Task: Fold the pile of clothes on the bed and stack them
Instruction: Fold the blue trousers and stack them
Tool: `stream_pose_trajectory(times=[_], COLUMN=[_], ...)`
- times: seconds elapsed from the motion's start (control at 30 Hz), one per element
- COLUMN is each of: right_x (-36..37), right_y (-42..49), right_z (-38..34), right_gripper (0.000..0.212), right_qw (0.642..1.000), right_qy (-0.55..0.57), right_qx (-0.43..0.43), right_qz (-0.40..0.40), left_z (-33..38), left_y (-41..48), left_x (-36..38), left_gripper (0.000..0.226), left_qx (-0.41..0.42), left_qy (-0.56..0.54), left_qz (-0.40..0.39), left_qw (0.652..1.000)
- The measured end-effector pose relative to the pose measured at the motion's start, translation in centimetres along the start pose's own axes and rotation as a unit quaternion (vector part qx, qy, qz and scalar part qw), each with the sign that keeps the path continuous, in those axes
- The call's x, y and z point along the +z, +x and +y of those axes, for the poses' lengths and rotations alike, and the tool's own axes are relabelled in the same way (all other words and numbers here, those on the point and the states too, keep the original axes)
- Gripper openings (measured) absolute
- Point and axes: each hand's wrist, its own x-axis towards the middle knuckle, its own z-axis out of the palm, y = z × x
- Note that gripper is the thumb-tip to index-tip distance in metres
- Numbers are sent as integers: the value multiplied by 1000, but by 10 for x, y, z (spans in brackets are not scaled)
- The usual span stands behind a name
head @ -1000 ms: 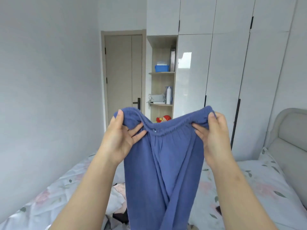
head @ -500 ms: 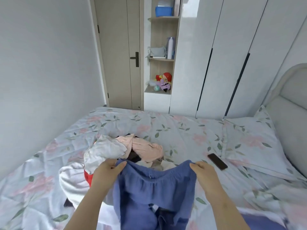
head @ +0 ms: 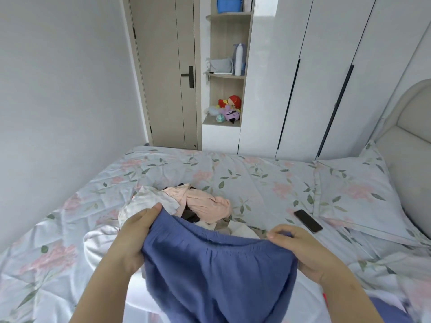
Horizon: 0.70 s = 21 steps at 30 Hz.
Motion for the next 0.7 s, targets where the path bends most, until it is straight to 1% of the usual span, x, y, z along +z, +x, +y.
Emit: stream_pose_trajectory(times=[0.03, 0.07, 0.13, 0.17, 0.2, 0.27, 0.3, 0.4, 0.43, 0.5, 0.57, 0.63, 0.7], right_x=[-4, -8, -12, -13, -13, -13, -14, -20, -23, -27, -29, -28, -25], right_y=[1, 0, 0, 2, 3, 5, 6, 3, 1, -4, -6, -4, -2], right_z=[-2, -5, -9, -9, -8, -7, -6, -10, -13, -20, -25, -26, -23], right_gripper=[34, 32, 28, 25, 23, 21, 21, 23, 25, 30, 33, 36, 37], right_qw=[999, 997, 998, 999, 1000, 999, 997, 986, 984, 981, 973, 965, 969], right_qy=[51, 77, 50, 21, -3, -38, -59, -130, -139, -154, -196, -230, -219], right_qx=[-13, -21, -24, -21, -18, -21, -31, -90, -106, -119, -121, -119, -114], right_qz=[1, 6, 10, 11, 13, 22, 32, 51, 40, 4, -26, -32, -16], left_z=[4, 7, 10, 9, 7, 2, 2, 6, 9, 16, 22, 22, 21], left_y=[2, 5, 7, 8, 9, 10, 10, 13, 12, 9, 5, 7, 8], left_x=[-1, -1, 3, 4, 5, 4, 3, -4, -7, -14, -18, -17, -14], left_gripper=[26, 23, 16, 7, 9, 28, 30, 20, 19, 20, 27, 39, 42], left_qx=[5, 15, 31, 35, 38, 36, 37, 72, 81, 92, 97, 119, 162], left_qy=[-8, -5, 40, 63, 78, 83, 94, 176, 195, 199, 205, 282, 348], left_qz=[-10, -12, 2, -4, -24, -88, -105, -87, -91, -114, -131, -104, -68], left_qw=[1000, 1000, 999, 997, 996, 992, 989, 978, 973, 969, 965, 946, 921])
